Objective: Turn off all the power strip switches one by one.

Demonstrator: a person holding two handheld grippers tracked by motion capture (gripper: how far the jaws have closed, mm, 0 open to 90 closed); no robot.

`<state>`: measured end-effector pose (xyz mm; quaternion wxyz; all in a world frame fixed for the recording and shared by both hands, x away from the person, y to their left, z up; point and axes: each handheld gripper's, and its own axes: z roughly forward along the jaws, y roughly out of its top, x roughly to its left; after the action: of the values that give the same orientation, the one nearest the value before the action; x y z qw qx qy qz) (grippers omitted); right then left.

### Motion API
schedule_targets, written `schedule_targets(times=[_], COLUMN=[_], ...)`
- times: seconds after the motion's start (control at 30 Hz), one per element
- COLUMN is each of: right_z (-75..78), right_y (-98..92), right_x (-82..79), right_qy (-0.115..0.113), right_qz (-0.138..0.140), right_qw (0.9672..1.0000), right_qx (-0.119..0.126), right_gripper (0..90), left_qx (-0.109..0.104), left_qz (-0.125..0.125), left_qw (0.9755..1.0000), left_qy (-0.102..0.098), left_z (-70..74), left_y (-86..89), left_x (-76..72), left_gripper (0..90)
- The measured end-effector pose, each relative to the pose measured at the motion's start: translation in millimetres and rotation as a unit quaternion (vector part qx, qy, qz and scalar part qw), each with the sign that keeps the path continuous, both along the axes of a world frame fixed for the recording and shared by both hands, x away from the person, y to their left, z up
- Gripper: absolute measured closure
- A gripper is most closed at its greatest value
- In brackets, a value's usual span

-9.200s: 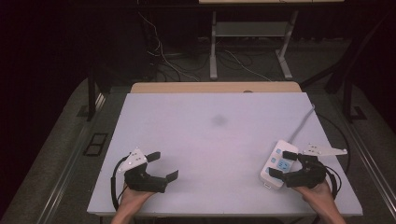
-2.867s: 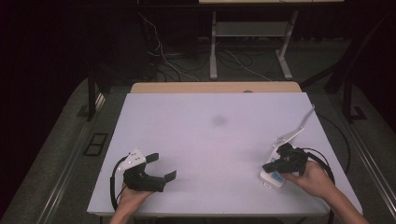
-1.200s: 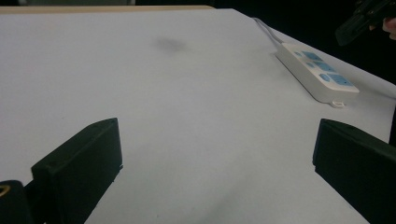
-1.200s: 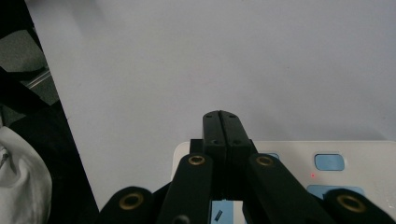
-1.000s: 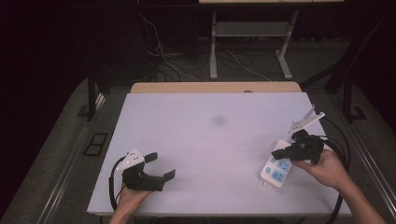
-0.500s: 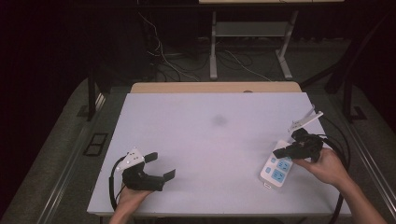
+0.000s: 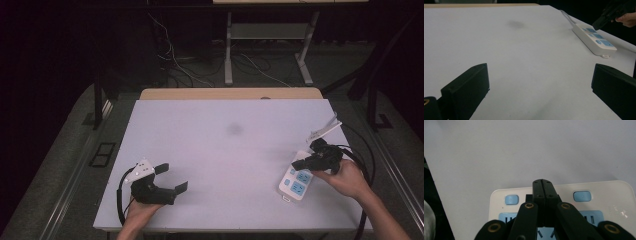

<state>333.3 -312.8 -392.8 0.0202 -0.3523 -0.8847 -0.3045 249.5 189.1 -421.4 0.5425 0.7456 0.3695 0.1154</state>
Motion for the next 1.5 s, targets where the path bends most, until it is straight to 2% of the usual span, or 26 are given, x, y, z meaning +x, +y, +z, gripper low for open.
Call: schedule_targets(times=[0.7,1.2,1.3,1.5], right_z=[-16.3,-19.2,-19.9,-19.0], right_y=[2.5,0.7,-0.7,1.9], right_x=[3.8,2.7,4.2,1.0], right_qy=[0.012,0.008,0.016,0.003], right_qz=[-0.006,-0.007,-0.011,-0.009], right_qw=[0.9999,0.9999,0.9997,0.9999], right_qx=[-0.003,0.007,0.012,0.002], right_gripper=[90.0,90.0,90.0,90.0], left_qx=[-0.002,0.000,-0.001,-0.001], left_qz=[-0.001,-0.001,-0.001,-0.004], left_qw=[1.0000,1.0000,1.0000,1.0000], left_qy=[0.000,-0.001,-0.001,-0.002], left_z=[0.1,0.2,0.5,0.8], left_y=[0.5,0.3,0.0,-1.8], left_x=[-0.1,-0.4,-0.7,-1.6], left_gripper=[0.0,0.0,0.0,0.0])
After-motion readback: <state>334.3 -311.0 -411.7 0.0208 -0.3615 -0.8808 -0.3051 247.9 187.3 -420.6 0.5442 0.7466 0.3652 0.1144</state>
